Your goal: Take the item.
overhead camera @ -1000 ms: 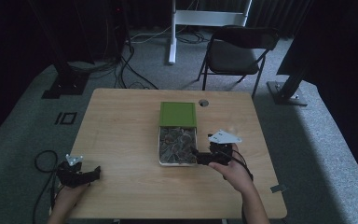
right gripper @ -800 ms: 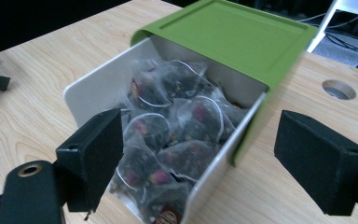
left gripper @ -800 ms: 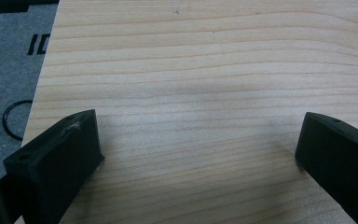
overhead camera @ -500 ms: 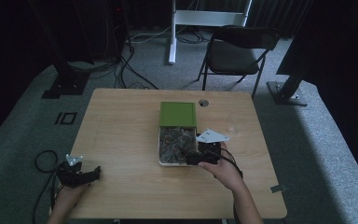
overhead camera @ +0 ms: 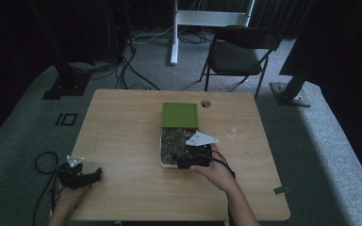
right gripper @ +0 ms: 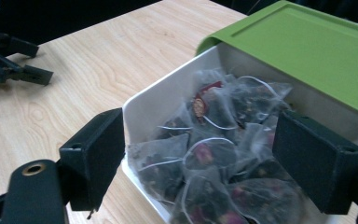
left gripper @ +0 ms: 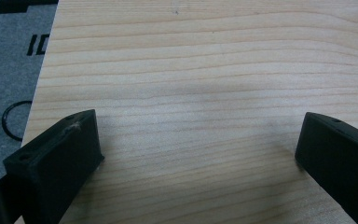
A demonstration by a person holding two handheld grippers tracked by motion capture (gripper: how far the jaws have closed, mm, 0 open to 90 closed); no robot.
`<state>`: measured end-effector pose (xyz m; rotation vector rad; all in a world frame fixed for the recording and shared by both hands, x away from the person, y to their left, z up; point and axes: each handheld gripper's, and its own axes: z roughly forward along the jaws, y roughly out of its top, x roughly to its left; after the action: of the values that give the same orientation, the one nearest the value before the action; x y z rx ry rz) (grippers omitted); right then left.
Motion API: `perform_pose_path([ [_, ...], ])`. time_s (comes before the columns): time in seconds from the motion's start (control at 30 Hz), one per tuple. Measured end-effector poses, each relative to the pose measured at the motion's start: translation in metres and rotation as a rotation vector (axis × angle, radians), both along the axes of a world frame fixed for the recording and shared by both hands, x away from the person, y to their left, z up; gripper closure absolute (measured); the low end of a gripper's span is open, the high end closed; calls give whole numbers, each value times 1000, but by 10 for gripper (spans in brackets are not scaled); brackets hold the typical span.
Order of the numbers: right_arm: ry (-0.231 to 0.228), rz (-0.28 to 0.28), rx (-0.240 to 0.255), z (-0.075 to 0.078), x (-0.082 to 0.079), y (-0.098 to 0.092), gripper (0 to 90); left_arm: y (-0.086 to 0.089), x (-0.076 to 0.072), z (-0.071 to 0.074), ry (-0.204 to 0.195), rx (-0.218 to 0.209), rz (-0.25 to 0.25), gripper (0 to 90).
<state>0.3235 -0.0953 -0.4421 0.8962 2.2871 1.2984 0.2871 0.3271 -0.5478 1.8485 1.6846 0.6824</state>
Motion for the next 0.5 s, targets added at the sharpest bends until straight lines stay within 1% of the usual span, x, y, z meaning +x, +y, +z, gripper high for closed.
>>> perform_pose_path([
  [0.17, 11, 23, 2, -4, -1, 8, 173, 0, 0, 0, 0, 0, 0, 5],
  [0.23, 13, 30, 1, -6, -2, 11, 193, 0, 0, 0, 0, 0, 0, 5],
  [0.5, 30, 59, -15, -16, -4, 22, 202, 0, 0, 0, 0, 0, 0, 5],
])
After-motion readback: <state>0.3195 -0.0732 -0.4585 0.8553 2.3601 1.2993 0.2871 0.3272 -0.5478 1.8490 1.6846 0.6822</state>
